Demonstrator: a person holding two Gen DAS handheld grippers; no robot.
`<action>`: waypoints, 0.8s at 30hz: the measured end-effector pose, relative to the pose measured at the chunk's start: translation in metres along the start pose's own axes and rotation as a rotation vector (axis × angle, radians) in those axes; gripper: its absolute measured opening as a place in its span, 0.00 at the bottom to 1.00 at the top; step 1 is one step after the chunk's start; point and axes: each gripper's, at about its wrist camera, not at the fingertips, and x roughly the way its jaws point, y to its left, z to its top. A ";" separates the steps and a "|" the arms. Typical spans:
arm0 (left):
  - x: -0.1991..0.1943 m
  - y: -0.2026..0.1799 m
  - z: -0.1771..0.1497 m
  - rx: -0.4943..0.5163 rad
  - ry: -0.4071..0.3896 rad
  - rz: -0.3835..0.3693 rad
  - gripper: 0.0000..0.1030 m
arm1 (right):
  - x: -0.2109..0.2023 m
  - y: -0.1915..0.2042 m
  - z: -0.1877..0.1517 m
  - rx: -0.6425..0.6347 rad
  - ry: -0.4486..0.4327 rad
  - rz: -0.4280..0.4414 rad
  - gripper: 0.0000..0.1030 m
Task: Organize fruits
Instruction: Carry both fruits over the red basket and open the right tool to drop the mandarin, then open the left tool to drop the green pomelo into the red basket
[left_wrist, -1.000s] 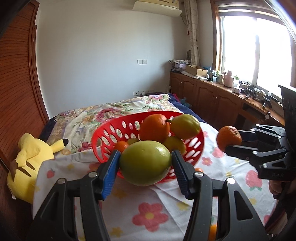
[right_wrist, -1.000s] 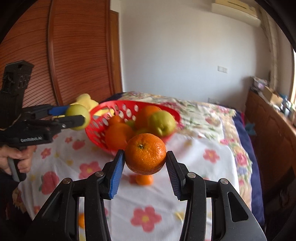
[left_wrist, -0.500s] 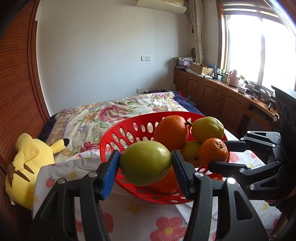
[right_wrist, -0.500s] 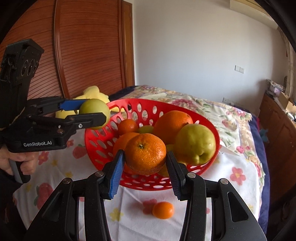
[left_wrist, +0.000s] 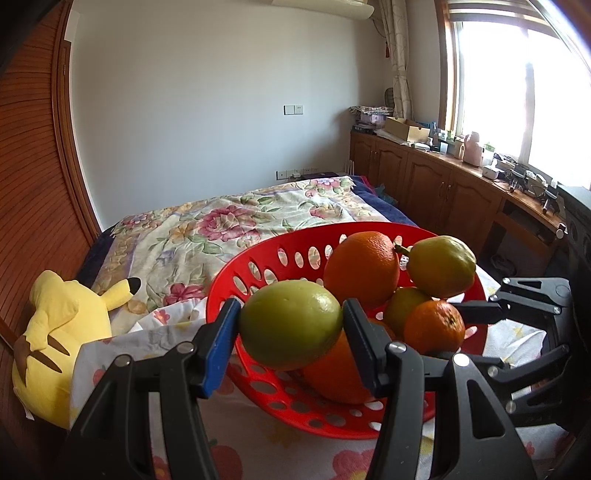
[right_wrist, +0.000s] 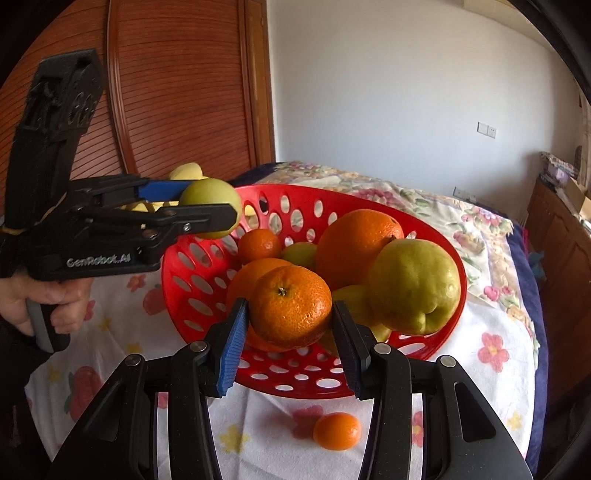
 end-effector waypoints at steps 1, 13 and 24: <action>0.001 0.000 0.002 0.000 0.002 0.001 0.54 | 0.001 0.000 0.000 0.003 0.002 0.003 0.45; 0.018 -0.004 0.022 0.003 0.030 -0.005 0.54 | -0.007 -0.003 -0.004 0.025 -0.012 0.005 0.49; 0.039 -0.023 0.027 0.016 0.079 -0.003 0.54 | -0.028 -0.019 -0.008 0.057 -0.051 -0.035 0.50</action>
